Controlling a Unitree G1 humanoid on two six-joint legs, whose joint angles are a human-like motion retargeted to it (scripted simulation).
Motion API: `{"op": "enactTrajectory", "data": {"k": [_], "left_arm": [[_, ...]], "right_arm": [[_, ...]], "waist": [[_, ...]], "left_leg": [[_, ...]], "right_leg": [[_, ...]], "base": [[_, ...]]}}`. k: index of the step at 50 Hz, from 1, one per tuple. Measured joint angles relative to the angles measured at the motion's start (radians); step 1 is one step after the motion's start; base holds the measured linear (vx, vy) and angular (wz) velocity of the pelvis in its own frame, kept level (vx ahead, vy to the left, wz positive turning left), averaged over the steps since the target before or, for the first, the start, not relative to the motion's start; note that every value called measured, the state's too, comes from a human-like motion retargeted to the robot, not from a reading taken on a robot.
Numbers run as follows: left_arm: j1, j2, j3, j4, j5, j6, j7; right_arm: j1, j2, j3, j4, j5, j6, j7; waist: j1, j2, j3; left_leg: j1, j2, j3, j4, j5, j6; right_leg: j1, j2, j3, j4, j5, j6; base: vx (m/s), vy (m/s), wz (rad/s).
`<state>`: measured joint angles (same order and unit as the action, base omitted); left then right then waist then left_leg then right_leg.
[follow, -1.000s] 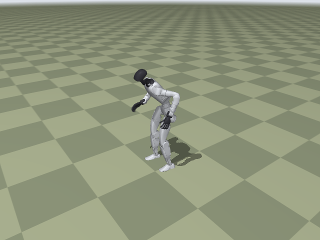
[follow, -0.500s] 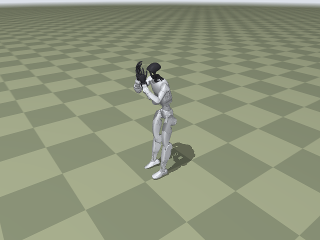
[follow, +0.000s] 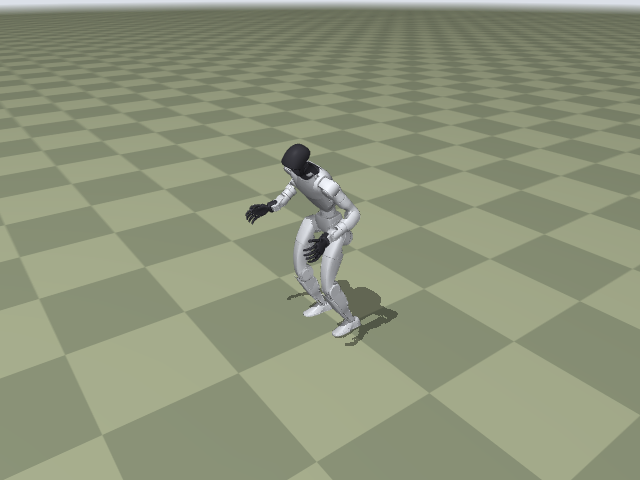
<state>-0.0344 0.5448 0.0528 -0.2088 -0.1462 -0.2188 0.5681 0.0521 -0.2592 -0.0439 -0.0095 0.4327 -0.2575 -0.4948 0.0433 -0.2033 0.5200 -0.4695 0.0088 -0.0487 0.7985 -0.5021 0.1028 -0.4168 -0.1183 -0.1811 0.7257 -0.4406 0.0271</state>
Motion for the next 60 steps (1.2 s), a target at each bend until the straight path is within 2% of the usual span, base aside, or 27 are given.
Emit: {"op": "enactTrajectory", "data": {"k": [2,4,6,8,10,12,13,15,17,18,21,25,26,27,29,33,35,37,40,42,45,47,50,54,60], "left_arm": [[-0.051,-0.082,-0.114,0.061,0.038,-0.006,-0.024],[-0.075,-0.120,-0.203,0.043,0.080,-0.024,-0.056],[-0.094,-0.132,-0.275,-0.006,0.110,-0.048,-0.088],[-0.133,-0.132,-0.327,-0.042,0.132,-0.064,-0.110],[-0.222,-0.127,-0.359,-0.043,0.114,-0.066,-0.094],[-0.294,-0.112,-0.380,-0.018,0.184,-0.063,-0.085],[-0.340,-0.101,-0.388,-0.005,0.189,-0.057,-0.061],[-0.406,-0.076,-0.404,0.026,0.284,-0.045,-0.040],[-0.454,-0.058,-0.409,0.032,0.296,-0.033,-0.005],[-0.463,-0.054,-0.411,0.032,0.317,-0.032,-0.004],[-0.461,-0.065,-0.394,0.002,0.229,-0.043,0.013],[-0.360,-0.106,-0.368,-0.041,0.134,-0.061,-0.012],[-0.331,-0.118,-0.368,-0.038,0.123,-0.060,-0.017],[-0.303,-0.131,-0.369,-0.033,0.112,-0.057,-0.021],[-0.248,-0.153,-0.373,-0.014,0.089,-0.046,-0.030],[-0.149,-0.174,-0.362,-0.006,0.017,-0.030,-0.054],[-0.103,-0.169,-0.347,-0.024,-0.027,-0.033,-0.068],[-0.020,-0.137,-0.315,-0.065,-0.090,-0.034,-0.099],[0.015,-0.118,-0.293,-0.054,-0.105,-0.034,-0.113],[-0.005,-0.116,-0.299,-0.006,-0.083,-0.018,-0.112],[-0.070,-0.137,-0.330,0.081,-0.015,0.014,-0.102],[-0.102,-0.163,-0.348,0.110,0.015,0.019,-0.097],[-0.135,-0.196,-0.366,0.122,0.023,0.014,-0.098],[-0.134,-0.194,-0.379,0.110,0.013,0.013,-0.125],[-0.058,-0.128,-0.346,0.120,0.045,0.035,-0.149]], "right_arm": [[-0.085,0.079,0.211,0.146,-0.012,0.020,-0.044],[-0.151,0.132,0.344,0.162,-0.087,0.030,-0.065],[-0.223,0.165,0.410,0.123,-0.219,0.042,-0.074],[-0.323,0.182,0.439,0.082,-0.338,0.061,-0.065],[-0.487,0.195,0.484,0.090,-0.425,0.107,-0.075],[-0.619,0.191,0.492,0.093,-0.464,0.106,-0.064],[-0.694,0.191,0.517,0.109,-0.486,0.125,-0.075],[-0.787,0.172,0.515,0.105,-0.511,0.110,-0.072],[-0.857,0.146,0.547,0.102,-0.516,0.128,-0.087],[-0.868,0.121,0.536,0.085,-0.509,0.114,-0.079],[-0.887,0.044,0.538,0.049,-0.496,0.128,-0.076],[-0.760,-0.085,0.458,-0.018,-0.489,0.106,-0.006],[-0.700,-0.112,0.435,-0.020,-0.487,0.105,0.000],[-0.637,-0.134,0.414,-0.017,-0.485,0.106,0.000],[-0.497,-0.159,0.383,0.016,-0.472,0.125,-0.024],[-0.235,-0.161,0.354,0.106,-0.413,0.174,-0.059],[-0.131,-0.158,0.343,0.124,-0.401,0.177,-0.039],[-0.005,-0.144,0.331,0.099,-0.438,0.163,0.024],[0.095,-0.103,0.312,0.088,-0.496,0.163,0.087],[0.129,-0.060,0.314,0.095,-0.486,0.177,0.100],[0.139,-0.014,0.353,0.111,-0.431,0.190,0.082],[0.122,-0.031,0.401,0.117,-0.436,0.185,0.081],[0.067,-0.104,0.461,0.128,-0.486,0.177,0.108],[0.055,-0.175,0.443,0.126,-0.465,0.170,0.118],[0.110,-0.184,0.336,0.140,-0.441,0.185,0.077]], "waist": [[0.043,-0.002,0.000],[0.090,0.010,-0.003],[0.118,0.027,-0.014],[0.113,0.041,-0.030],[0.088,0.051,-0.060],[0.062,0.066,-0.064],[0.054,0.072,-0.075],[0.045,0.083,-0.075],[0.063,0.095,-0.094],[0.074,0.102,-0.097],[0.121,0.111,-0.109],[0.169,0.100,-0.125],[0.179,0.092,-0.131],[0.189,0.083,-0.139],[0.200,0.064,-0.160],[0.181,0.021,-0.227],[0.149,-0.007,-0.271],[0.104,-0.045,-0.337],[0.048,-0.070,-0.372],[0.021,-0.082,-0.367],[0.017,-0.108,-0.323],[0.045,-0.103,-0.291],[0.083,-0.060,-0.250],[0.103,0.022,-0.241],[0.156,0.091,-0.266]], "left_leg": [[0.039,0.015,0.021,-0.169,0.095,-0.021],[0.093,0.022,0.041,-0.320,0.177,-0.060],[0.151,0.021,0.053,-0.443,0.233,-0.101],[0.192,0.010,0.052,-0.522,0.259,-0.134],[0.245,-0.003,0.032,-0.692,0.338,-0.141],[0.238,-0.012,0.023,-0.624,0.291,-0.169],[0.261,-0.017,0.005,-0.687,0.322,-0.162],[0.230,-0.031,-0.006,-0.568,0.256,-0.175],[0.253,-0.034,-0.027,-0.640,0.293,-0.148],[0.235,-0.038,-0.028,-0.577,0.259,-0.159],[0.291,-0.054,-0.084,-0.712,0.319,-0.144],[0.298,-0.083,-0.125,-0.759,0.311,-0.143],[0.292,-0.080,-0.094,-0.767,0.305,-0.142],[0.285,-0.073,-0.045,-0.773,0.300,-0.141],[0.275,-0.034,0.154,-0.776,0.297,-0.145],[0.303,0.074,0.779,-0.752,0.302,-0.161],[0.344,0.107,1.101,-0.715,0.326,-0.141],[0.360,0.128,1.230,-0.661,0.373,-0.124],[0.330,0.154,1.065,-0.617,0.393,-0.171],[0.319,0.138,0.915,-0.633,0.396,-0.196],[0.335,0.074,0.712,-0.694,0.424,-0.211],[0.351,0.039,0.592,-0.732,0.443,-0.209],[0.375,0.010,0.419,-0.789,0.472,-0.208],[0.389,-0.010,0.183,-0.847,0.508,-0.224],[0.394,-0.042,-0.111,-0.886,0.546,-0.238]], "right_leg": [[0.039,0.019,0.012,-0.195,0.108,0.008],[0.088,0.032,0.026,-0.352,0.186,0.026],[0.135,0.050,0.076,-0.461,0.230,0.059],[0.171,0.087,0.207,-0.528,0.274,0.102],[0.205,0.121,0.363,-0.648,0.362,0.098],[0.207,0.128,0.365,-0.576,0.317,0.094],[0.216,0.123,0.363,-0.610,0.345,0.067],[0.200,0.107,0.299,-0.505,0.285,0.071],[0.217,0.091,0.270,-0.553,0.299,0.041],[0.212,0.083,0.238,-0.507,0.267,0.055],[0.259,0.056,0.184,-0.594,0.302,0.068],[0.298,0.006,0.052,-0.628,0.304,0.127],[0.304,-0.009,0.005,-0.635,0.298,0.142],[0.310,-0.023,-0.043,-0.641,0.291,0.157],[0.322,-0.045,-0.146,-0.649,0.274,0.183],[0.343,-0.078,-0.365,-0.644,0.237,0.222],[0.354,-0.097,-0.473,-0.629,0.229,0.234],[0.366,-0.106,-0.561,-0.603,0.223,0.235],[0.419,-0.084,-0.663,-0.556,0.197,0.235],[0.445,-0.068,-0.638,-0.509,0.172,0.234],[0.418,-0.012,-0.323,-0.442,0.157,0.227],[0.396,0.024,-0.131,-0.388,0.164,0.190],[0.369,0.037,-0.022,-0.268,0.150,0.126],[0.360,0.016,-0.031,-0.144,0.134,0.060],[0.352,0.063,0.118,-0.054,0.157,0.056]], "base": [[-0.43,0.00,-0.60],[-0.36,0.01,-0.66],[-0.30,0.01,-0.24],[-0.27,0.02,0.33],[-0.30,0.01,0.54],[-0.22,0.01,0.60],[-0.21,-0.01,0.53],[-0.16,-0.02,0.55],[-0.13,-0.06,0.45],[-0.08,-0.06,0.53],[-0.09,-0.07,0.67],[-0.02,-0.08,1.50],[0.01,-0.08,2.08],[0.03,-0.07,2.30],[0.06,-0.06,2.56],[0.15,-0.03,3.07],[0.23,-0.02,3.39],[0.26,-0.03,3.30],[0.29,0.02,3.22],[0.31,0.06,3.48],[0.24,0.01,3.53],[0.19,-0.02,3.16],[0.17,-0.04,3.00],[0.13,-0.09,3.17],[0.03,-0.18,2.69]]}}
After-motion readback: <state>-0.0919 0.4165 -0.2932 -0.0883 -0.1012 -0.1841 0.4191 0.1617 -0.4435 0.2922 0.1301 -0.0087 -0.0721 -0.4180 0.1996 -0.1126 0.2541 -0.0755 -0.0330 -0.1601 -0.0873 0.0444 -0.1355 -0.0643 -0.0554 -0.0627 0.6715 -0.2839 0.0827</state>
